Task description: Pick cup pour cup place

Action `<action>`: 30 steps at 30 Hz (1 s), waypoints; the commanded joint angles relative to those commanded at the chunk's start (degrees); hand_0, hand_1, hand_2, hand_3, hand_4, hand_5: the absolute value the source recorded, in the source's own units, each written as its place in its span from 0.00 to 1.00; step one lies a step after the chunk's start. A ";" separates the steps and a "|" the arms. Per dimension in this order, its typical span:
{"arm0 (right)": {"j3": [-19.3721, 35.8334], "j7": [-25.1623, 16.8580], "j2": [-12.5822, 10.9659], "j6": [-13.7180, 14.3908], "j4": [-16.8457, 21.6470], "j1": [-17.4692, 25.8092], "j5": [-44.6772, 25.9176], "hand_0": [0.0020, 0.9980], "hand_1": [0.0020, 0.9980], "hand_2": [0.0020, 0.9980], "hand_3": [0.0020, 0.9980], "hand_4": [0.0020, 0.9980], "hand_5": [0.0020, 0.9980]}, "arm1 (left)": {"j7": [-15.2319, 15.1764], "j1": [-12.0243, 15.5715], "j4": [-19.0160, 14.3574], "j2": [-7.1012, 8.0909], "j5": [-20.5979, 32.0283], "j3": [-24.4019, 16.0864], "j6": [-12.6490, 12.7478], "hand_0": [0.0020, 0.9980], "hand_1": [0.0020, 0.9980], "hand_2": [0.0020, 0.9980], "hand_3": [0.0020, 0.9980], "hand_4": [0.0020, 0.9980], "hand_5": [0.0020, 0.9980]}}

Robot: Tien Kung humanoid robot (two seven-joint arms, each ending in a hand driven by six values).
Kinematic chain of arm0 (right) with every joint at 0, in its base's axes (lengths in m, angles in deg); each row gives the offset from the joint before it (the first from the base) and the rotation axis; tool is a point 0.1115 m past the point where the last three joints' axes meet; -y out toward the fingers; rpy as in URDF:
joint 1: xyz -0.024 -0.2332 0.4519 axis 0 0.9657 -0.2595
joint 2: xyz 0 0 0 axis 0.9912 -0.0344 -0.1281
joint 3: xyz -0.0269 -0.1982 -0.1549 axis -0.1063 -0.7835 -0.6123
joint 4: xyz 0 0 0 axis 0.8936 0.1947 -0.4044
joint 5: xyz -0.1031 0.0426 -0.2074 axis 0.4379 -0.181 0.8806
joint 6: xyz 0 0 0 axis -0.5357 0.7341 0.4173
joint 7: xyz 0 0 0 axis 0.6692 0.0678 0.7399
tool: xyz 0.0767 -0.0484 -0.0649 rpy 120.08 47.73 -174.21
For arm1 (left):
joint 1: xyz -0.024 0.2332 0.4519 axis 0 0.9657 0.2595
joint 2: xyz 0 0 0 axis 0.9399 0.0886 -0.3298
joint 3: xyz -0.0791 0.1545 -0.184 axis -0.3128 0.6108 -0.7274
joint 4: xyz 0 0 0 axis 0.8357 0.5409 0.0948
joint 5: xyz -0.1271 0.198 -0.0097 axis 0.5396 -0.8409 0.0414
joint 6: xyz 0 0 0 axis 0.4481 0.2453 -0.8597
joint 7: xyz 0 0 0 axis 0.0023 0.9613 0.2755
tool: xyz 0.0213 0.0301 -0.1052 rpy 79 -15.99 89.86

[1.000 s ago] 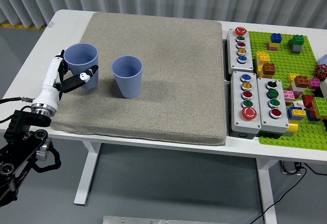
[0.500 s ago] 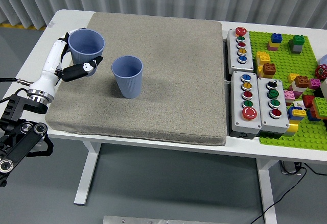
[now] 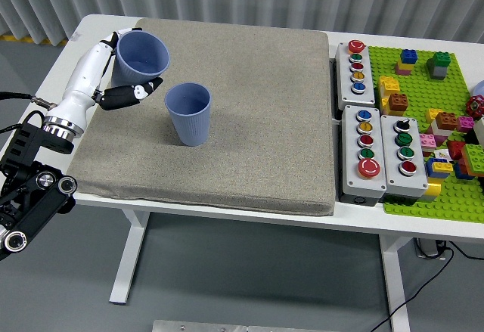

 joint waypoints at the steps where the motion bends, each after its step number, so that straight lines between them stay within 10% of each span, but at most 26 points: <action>1: 0.01 0.00 0.00 0.00 0.00 0.04 0.02 0.70 0.70 0.63 0.62 0.17 0.32 | 0.20 -0.14 -0.06 0.14 -0.74 0.12 -0.06 0.69 0.53 0.54 0.59 0.72 0.16; 30: 0.16 -0.04 -0.09 0.05 0.00 0.18 0.06 0.70 0.70 0.63 0.62 0.18 0.32 | 4.52 -3.83 -1.27 3.29 -25.60 3.71 -1.53 0.69 0.53 0.54 0.59 0.70 0.13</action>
